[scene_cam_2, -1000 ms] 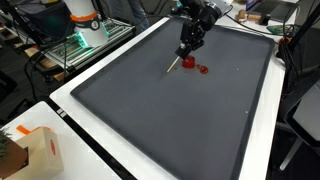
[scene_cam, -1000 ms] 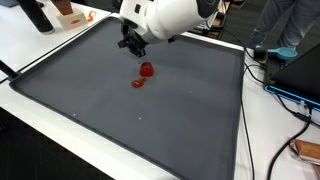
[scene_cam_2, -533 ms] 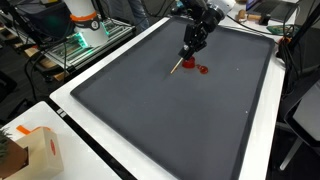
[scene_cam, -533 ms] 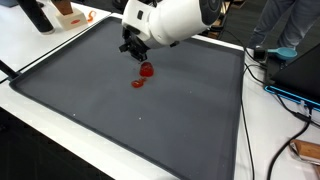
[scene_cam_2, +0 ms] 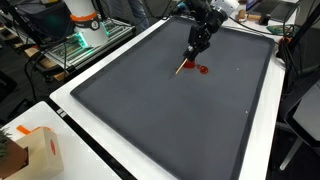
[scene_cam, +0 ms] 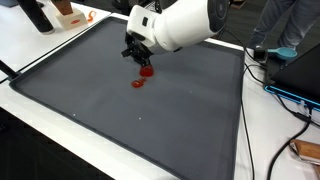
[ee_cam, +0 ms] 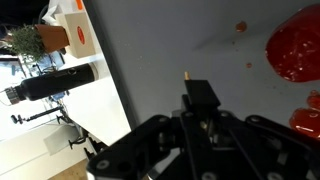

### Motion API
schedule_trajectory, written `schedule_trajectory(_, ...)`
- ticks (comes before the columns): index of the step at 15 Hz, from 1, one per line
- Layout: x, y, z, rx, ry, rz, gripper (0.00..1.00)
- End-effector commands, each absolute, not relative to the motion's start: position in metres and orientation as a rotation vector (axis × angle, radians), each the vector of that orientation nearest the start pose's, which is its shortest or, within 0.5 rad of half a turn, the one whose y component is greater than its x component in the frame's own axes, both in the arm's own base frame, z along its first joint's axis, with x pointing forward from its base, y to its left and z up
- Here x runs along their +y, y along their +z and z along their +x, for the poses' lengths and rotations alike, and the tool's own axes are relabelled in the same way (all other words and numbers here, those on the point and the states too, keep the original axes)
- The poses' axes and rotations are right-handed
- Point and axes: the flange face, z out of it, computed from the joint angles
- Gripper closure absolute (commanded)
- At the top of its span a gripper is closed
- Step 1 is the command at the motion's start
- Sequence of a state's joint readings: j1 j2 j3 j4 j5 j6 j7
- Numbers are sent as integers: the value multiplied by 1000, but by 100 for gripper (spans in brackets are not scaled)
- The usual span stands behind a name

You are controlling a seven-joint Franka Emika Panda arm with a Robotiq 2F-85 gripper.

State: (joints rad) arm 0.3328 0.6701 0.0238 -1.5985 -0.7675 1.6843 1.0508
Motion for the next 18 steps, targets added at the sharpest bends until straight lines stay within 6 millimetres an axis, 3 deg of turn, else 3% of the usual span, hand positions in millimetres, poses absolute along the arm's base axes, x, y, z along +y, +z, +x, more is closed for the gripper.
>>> schedule_trajectory(1,163,219,631,-374,40,2214,97)
schedule_trajectory(8,163,221,638,-272,-22,2274,97)
schedule_trajectory(18,162,246,647,-91,-111,2444,97)
